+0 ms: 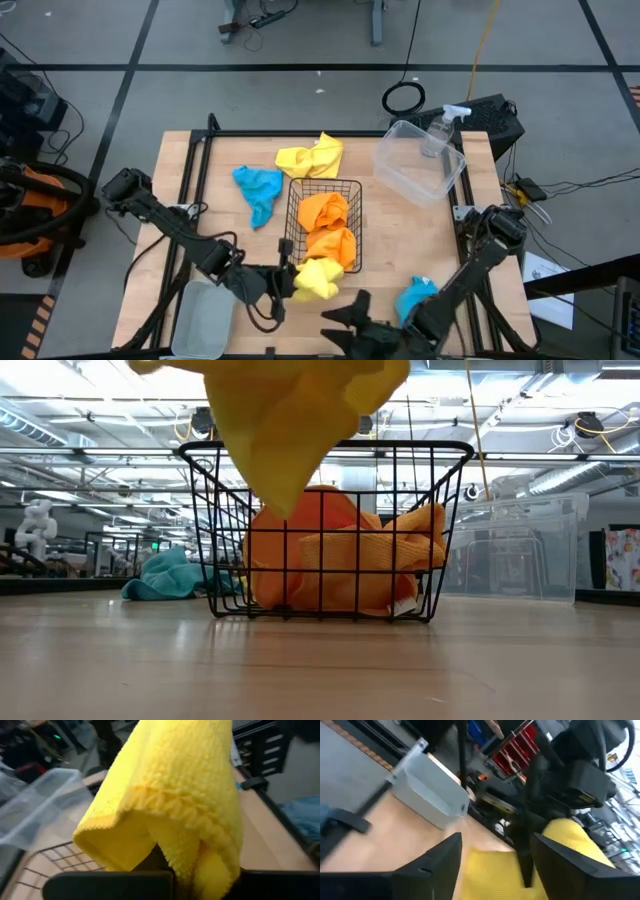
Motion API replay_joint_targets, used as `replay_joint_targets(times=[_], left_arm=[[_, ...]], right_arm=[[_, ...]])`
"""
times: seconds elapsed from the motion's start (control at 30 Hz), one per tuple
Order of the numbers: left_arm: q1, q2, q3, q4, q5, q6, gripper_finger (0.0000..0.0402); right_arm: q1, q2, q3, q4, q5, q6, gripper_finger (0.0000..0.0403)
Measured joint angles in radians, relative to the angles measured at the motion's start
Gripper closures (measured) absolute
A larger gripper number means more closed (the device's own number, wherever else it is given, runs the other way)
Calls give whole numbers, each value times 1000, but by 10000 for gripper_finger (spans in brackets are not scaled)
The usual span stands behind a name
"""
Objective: Sort microfiber towel by color & place in baskets
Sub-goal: Put the bottom yellow microfiber towel into the transparent bin
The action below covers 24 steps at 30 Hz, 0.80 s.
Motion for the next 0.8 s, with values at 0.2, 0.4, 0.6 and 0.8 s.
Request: replay_joint_targets(times=[0.2, 0.4, 0.6, 0.8], left_arm=[[1, 0, 0, -13, 32, -3, 386], [-18, 0, 0, -32, 31, -4, 386], [-47, 0, 0, -28, 28, 8, 386], [-58, 0, 0, 19, 23, 47, 367]], right_arm=[[-78, 0, 0, -14, 59, -25, 124], [-118, 0, 0, -129, 52, 131, 123], [-124, 0, 0, -260, 34, 310, 145], [-124, 0, 0, -274, 1, 348, 184]])
